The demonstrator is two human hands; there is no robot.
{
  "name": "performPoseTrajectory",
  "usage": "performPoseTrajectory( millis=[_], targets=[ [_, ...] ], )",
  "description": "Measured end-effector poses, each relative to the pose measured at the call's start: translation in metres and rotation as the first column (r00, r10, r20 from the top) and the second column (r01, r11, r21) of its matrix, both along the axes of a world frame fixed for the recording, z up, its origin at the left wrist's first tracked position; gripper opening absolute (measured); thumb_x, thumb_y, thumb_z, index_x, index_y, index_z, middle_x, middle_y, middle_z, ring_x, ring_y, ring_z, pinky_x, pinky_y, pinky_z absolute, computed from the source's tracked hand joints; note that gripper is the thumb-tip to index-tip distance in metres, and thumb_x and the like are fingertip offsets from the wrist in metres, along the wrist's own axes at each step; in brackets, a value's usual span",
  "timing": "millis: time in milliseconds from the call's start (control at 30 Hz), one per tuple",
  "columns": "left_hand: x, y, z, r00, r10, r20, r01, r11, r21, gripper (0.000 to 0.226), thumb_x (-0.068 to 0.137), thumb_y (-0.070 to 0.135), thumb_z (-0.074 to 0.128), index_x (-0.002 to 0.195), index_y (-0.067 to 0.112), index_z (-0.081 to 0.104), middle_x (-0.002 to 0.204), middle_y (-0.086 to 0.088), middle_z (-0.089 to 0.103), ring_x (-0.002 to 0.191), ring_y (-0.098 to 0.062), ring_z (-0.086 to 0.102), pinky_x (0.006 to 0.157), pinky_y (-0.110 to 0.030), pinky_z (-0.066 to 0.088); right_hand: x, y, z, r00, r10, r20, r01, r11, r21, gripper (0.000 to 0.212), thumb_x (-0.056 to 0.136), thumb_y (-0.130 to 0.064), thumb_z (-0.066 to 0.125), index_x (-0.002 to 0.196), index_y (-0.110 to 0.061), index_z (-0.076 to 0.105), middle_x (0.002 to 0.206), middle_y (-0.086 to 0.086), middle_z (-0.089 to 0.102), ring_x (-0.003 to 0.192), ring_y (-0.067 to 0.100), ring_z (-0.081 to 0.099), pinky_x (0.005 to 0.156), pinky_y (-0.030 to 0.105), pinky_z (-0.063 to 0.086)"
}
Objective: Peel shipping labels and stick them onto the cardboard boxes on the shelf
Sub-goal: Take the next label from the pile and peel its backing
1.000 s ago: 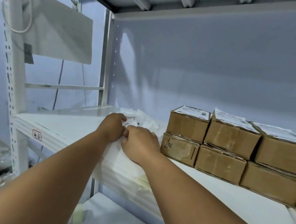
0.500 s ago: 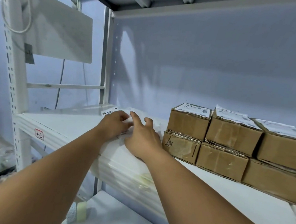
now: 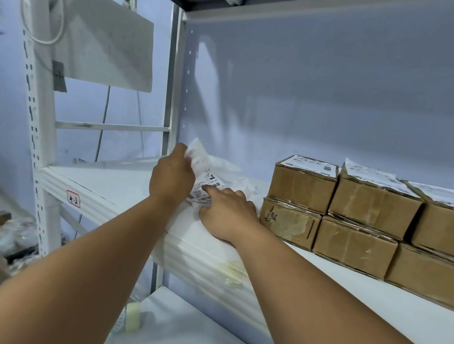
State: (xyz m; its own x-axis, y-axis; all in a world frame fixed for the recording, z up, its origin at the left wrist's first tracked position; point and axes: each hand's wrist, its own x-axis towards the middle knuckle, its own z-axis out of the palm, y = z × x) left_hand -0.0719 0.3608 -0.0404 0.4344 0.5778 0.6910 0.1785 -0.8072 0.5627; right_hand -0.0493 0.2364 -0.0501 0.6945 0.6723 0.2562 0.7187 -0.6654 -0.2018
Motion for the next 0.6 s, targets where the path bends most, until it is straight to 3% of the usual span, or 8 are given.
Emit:
performPoseTrajectory(
  millis=[100,200,500,600],
  targets=[
    [-0.004,0.000,0.005,0.989,0.097,0.110,-0.091,0.994,-0.061,0.025,0.100,0.015,0.032,0.119,0.006,0.045,0.102,-0.024,0.061,0.094,-0.043,0.054,0.067,-0.037,0.031,0.000,0.001,0.000,1.000,-0.009,0.015,0.010,1.000,-0.027,0.046,0.094,-0.033,0.036,0.139,-0.028,0.041,0.140,0.007,0.043,0.128,0.030,0.031,0.101,0.044,0.028],
    [-0.006,0.003,0.008,0.961,0.139,0.238,-0.104,0.982,-0.156,0.022,0.099,0.013,0.032,0.114,0.007,0.046,0.106,-0.019,0.060,0.097,-0.039,0.054,0.069,-0.034,0.030,0.000,0.002,-0.001,1.000,-0.015,0.022,0.016,0.999,-0.028,0.040,0.094,-0.034,0.037,0.131,-0.025,0.049,0.134,0.006,0.046,0.125,0.029,0.034,0.099,0.043,0.029],
    [-0.013,0.002,0.011,0.902,0.136,0.410,-0.041,0.972,-0.231,0.026,0.097,0.009,0.035,0.120,0.006,0.047,0.110,-0.019,0.059,0.100,-0.037,0.052,0.073,-0.031,0.030,-0.002,0.001,-0.001,1.000,-0.022,0.015,0.023,1.000,-0.012,0.039,0.093,-0.036,0.038,0.128,-0.024,0.050,0.130,0.007,0.047,0.124,0.029,0.034,0.098,0.043,0.029],
    [-0.016,0.002,0.014,0.843,0.134,0.521,0.086,0.923,-0.376,0.028,0.093,0.006,0.037,0.116,0.008,0.052,0.105,-0.012,0.060,0.095,-0.030,0.052,0.074,-0.027,0.034,-0.003,-0.001,0.000,1.000,-0.022,0.010,0.021,1.000,0.017,0.042,0.092,-0.033,0.041,0.132,-0.022,0.046,0.131,0.007,0.047,0.124,0.029,0.033,0.096,0.043,0.029]
  ],
)
